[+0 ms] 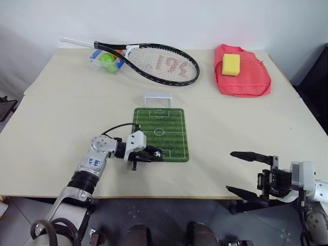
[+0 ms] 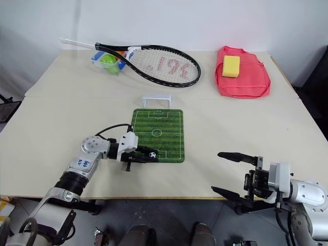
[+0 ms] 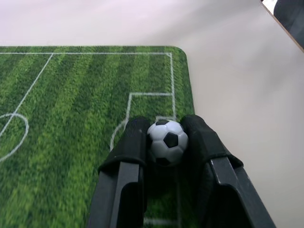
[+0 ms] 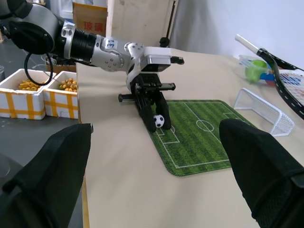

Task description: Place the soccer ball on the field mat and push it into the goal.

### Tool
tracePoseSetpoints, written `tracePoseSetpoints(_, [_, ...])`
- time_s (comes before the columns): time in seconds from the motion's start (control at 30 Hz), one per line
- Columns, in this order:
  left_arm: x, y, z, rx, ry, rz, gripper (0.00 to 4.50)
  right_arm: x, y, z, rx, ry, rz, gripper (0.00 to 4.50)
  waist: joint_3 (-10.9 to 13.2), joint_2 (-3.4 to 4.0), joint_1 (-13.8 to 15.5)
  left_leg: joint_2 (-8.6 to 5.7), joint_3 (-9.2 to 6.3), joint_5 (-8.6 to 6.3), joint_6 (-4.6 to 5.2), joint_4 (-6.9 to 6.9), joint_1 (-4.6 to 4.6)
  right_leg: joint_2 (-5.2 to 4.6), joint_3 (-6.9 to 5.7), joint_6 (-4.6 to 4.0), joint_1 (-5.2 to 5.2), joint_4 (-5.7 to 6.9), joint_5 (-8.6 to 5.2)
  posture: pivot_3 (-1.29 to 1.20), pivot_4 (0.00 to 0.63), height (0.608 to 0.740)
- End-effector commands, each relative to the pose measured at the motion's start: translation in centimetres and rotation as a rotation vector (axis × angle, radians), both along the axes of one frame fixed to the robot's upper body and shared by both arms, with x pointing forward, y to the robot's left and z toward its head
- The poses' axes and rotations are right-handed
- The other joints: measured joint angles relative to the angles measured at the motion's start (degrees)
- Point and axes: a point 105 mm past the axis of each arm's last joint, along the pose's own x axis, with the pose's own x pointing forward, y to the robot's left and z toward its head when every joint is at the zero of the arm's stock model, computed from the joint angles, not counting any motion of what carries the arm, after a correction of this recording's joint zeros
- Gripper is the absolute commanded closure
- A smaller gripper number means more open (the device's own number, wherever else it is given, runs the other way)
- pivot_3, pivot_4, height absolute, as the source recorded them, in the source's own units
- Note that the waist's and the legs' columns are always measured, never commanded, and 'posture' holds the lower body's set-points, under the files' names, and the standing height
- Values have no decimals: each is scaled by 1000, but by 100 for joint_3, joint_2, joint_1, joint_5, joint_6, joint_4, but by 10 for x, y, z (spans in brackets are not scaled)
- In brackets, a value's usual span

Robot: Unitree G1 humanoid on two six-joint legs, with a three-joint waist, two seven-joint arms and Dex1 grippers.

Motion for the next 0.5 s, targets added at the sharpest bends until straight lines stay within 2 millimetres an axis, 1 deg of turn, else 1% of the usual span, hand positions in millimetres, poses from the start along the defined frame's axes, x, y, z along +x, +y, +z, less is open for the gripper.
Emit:
tracePoseSetpoints(0.03, [5,-2,8,-29,-38,17,2666,-3,6,5,13,-17,14,0,0,0,-2,0,0,0,0,0,0,0,0,0,0,0,0,0,150,740])
tracePoseSetpoints(0.2, [3,-3,10,-46,-35,9,1081,-3,9,5,23,-7,23,0,0,0,0,0,0,0,0,0,0,0,0,0,0,0,0,0,150,740])
tracePoseSetpoints(0.23, [3,-3,11,-52,-44,10,876,-3,10,4,24,-4,24,0,0,0,1,0,0,0,0,0,0,0,0,0,0,0,0,0,150,740])
tracePoseSetpoints(0.5, [1,1,26,-101,-90,13,876,-5,15,2,38,21,39,0,0,0,1,0,0,0,0,0,0,0,0,0,0,0,0,0,150,740])
